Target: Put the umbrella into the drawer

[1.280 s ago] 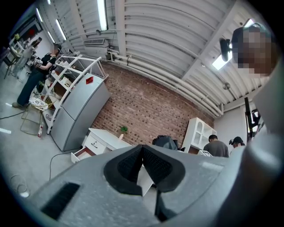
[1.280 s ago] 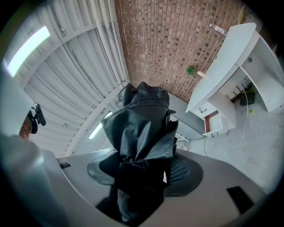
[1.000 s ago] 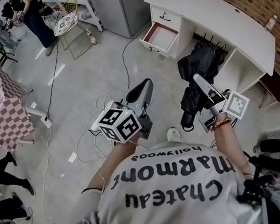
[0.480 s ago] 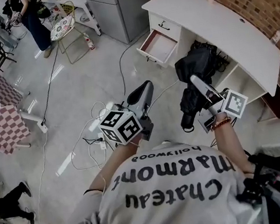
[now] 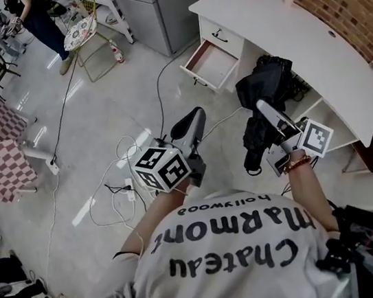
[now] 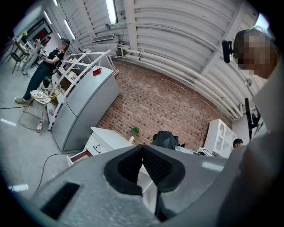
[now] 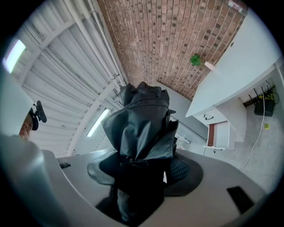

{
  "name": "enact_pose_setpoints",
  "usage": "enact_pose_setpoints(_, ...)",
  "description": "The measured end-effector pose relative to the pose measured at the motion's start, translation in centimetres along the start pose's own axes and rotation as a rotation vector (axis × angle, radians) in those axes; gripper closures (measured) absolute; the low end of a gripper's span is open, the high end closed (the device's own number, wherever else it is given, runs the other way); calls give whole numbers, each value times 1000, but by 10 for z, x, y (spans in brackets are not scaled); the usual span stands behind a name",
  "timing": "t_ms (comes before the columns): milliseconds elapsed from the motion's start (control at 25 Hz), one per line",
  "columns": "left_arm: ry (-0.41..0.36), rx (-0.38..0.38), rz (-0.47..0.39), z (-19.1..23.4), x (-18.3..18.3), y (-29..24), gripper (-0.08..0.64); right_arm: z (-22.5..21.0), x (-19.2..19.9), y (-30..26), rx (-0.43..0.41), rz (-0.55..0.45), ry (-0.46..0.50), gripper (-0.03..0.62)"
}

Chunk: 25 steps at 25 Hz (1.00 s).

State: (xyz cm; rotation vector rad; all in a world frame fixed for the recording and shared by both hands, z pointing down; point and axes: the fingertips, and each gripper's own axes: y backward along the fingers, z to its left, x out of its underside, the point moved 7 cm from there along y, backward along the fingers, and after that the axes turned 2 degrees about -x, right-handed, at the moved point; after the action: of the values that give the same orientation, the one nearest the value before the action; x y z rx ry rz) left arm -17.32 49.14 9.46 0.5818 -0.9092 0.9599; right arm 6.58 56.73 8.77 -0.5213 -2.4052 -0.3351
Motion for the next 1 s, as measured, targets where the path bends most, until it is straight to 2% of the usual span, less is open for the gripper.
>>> enact_pose_setpoints(200, 0, -12, 17, 8, 0, -15, 545, -19, -6, -7, 11, -4, -41, 340)
enact_pose_setpoints(400, 6, -33, 32, 21, -4, -31, 545, -31, -16, -19, 12, 9, -40, 339)
enact_pose_setpoints(520, 30, -42, 47, 37, -7, -43, 545, -43, -20, -30, 24, 0, -64, 339)
enact_pose_setpoints(760, 26, -2, 56, 66, -27, -82, 545, -66, -43, -58, 56, -34, -75, 339)
enact_pose_setpoints(1000, 11, 54, 45, 97, -71, -126, 545, -74, -79, -100, 96, -66, -37, 339)
